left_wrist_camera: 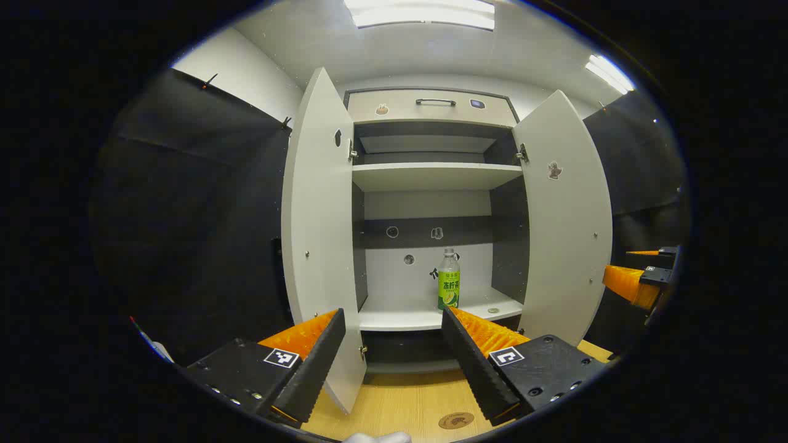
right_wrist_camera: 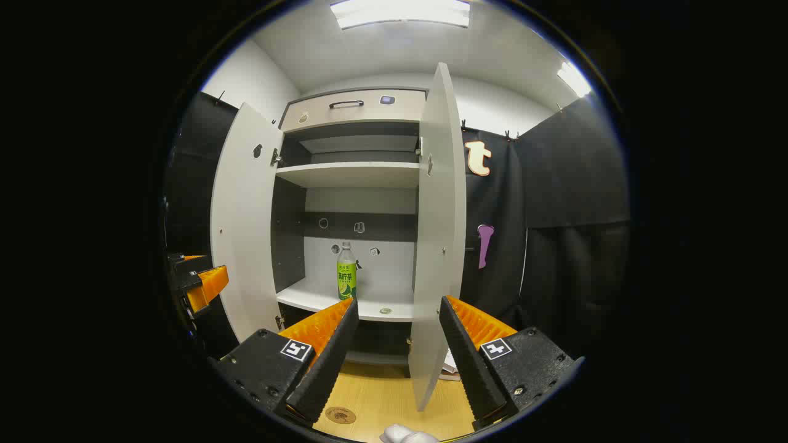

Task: Grasp the bottle in the cabinet with the left hand and place it on the coaster, then close the right door with the right hand and the left door with the left hand.

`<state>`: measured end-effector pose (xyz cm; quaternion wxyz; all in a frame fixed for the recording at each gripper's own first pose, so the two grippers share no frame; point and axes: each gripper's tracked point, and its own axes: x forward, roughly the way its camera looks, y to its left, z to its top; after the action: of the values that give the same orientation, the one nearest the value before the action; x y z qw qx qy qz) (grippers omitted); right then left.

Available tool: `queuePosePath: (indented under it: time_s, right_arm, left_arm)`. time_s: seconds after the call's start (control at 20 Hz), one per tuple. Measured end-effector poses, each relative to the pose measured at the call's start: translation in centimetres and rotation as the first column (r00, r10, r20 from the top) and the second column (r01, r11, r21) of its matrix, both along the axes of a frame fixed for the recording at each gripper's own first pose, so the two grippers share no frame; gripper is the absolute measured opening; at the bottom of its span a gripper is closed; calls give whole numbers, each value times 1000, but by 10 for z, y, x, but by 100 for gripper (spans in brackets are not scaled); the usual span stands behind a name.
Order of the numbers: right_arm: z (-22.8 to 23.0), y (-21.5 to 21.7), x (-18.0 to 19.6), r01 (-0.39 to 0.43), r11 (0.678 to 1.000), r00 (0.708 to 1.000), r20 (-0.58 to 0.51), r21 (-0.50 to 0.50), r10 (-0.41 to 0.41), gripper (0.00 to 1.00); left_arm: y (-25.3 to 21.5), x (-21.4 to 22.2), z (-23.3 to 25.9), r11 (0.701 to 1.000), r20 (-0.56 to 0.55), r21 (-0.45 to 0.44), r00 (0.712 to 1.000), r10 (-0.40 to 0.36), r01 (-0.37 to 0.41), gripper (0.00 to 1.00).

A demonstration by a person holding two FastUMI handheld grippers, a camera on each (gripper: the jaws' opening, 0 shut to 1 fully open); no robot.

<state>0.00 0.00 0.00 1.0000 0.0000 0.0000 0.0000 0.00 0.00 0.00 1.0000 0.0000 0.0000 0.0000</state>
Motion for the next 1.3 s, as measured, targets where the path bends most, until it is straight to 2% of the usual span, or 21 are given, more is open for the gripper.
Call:
queuePosePath:
  time_s: [0.35, 0.7, 1.05, 1.3]
  right_arm:
    - [-1, 2, 4, 4, 1000, 1000, -4, -3, -4, 82]
    - [2, 0, 10, 11, 1000, 1000, -19, -3, -11, 82]
    - [20, 9, 12, 17, 999, 1000, -16, -52, -18, 82]
    - [22, 9, 15, 32, 999, 998, -51, -41, -34, 82]
  left_arm:
    - [0, 8, 4, 1000, 12, -4, 1000, -1, 1, 96]
    - [-13, 68, 17, 999, 57, 1, 998, -38, 38, 96]
    - [-60, 185, 36, 994, 135, -16, 985, -109, 113, 96]
    - [-99, 273, 8, 994, 122, -29, 987, -104, 108, 96]
